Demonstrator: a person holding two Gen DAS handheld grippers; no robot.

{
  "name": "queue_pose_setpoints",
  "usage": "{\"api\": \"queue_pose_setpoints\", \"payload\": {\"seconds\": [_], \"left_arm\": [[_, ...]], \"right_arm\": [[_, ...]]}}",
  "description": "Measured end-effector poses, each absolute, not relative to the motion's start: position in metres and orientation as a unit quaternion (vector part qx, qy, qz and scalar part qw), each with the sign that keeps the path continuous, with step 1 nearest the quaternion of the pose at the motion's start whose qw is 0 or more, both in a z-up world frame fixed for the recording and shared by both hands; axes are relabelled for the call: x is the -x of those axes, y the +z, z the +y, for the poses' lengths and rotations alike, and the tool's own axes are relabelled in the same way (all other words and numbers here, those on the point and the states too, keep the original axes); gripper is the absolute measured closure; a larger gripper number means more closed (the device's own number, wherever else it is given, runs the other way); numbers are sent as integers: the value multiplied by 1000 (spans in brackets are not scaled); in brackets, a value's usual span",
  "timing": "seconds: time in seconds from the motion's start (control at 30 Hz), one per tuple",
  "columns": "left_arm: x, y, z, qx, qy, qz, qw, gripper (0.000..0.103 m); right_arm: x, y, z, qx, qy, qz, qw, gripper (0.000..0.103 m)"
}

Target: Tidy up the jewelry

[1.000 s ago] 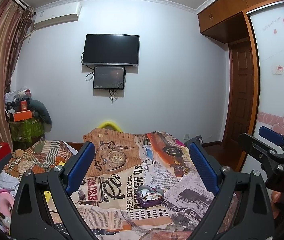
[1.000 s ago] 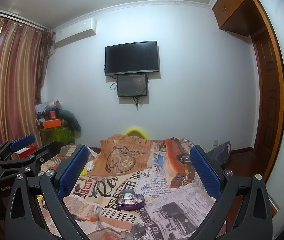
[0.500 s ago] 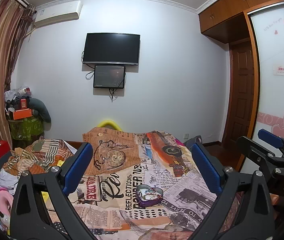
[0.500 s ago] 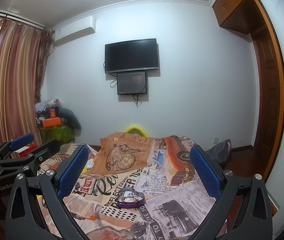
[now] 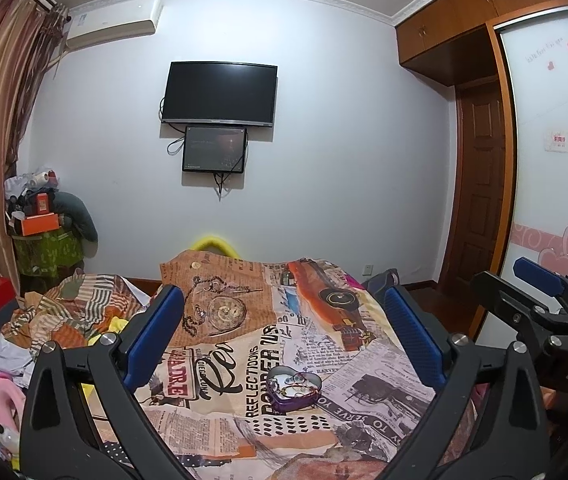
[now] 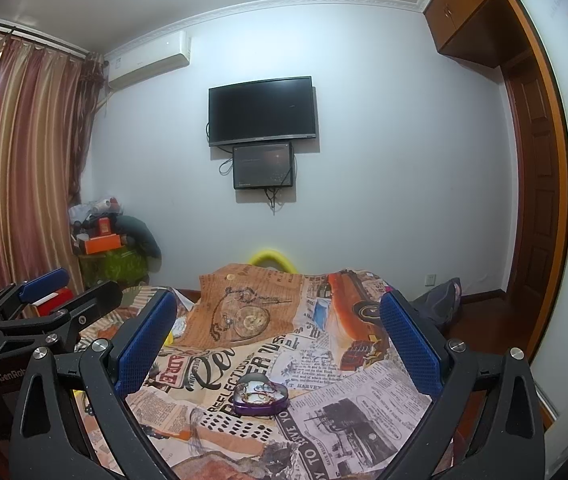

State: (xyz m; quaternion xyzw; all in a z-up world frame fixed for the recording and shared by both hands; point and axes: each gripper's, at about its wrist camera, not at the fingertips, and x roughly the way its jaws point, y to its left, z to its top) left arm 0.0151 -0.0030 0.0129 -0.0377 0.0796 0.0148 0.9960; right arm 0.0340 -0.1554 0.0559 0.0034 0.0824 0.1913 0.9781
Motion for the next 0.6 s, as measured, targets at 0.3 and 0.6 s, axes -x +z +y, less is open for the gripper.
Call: {"api": "queue_pose_setpoints", "payload": {"seconds": [0.3, 0.6], "left_arm": [[-17, 11, -1, 39, 7, 86, 996, 2], [-20, 8, -6, 31, 3, 91, 995, 2]], "right_arm": [[-36, 54, -156, -4, 189, 84, 978, 2], [-40, 50, -156, -4, 187, 92, 978, 2]]}}
